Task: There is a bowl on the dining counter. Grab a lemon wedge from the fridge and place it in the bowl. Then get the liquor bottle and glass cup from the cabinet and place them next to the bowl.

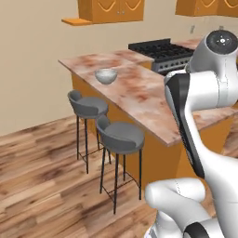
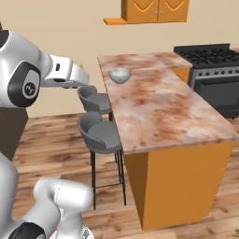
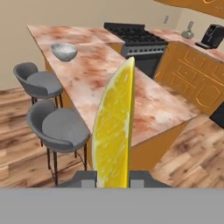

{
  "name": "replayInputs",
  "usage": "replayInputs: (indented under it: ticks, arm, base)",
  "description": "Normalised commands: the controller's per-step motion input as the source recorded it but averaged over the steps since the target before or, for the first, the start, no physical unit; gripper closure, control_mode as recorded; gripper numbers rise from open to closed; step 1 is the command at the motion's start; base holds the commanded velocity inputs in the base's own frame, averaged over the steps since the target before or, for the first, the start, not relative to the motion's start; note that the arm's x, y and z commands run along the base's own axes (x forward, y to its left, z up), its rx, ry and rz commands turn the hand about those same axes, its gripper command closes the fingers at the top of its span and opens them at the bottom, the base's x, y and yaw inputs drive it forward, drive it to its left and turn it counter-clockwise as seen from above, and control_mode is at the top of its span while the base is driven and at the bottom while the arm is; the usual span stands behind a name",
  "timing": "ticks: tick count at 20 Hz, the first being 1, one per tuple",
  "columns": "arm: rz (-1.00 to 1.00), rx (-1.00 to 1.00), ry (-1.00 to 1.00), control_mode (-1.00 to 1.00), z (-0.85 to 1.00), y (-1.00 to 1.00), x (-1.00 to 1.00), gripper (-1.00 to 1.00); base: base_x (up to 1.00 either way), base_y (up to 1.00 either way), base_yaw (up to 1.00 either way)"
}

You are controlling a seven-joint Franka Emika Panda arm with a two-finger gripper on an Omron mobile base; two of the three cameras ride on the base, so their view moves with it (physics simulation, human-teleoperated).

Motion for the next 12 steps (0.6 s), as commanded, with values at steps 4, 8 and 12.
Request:
replayInputs:
  ticks: [4, 8, 12]
  arm:
    - [0.0, 0.0, 0.0, 1.0, 0.0, 0.0, 0.0, 1.0]
    - [0.0, 0.0, 0.0, 1.0, 0.0, 0.0, 0.0, 1.0]
    - [0.0, 0.0, 0.0, 1.0, 0.0, 0.0, 0.0, 1.0]
  base:
    - [0.29, 1.0, -0.34]
    - [0.46, 1.0, -0.35]
    - [0.59, 0.98, -0.36]
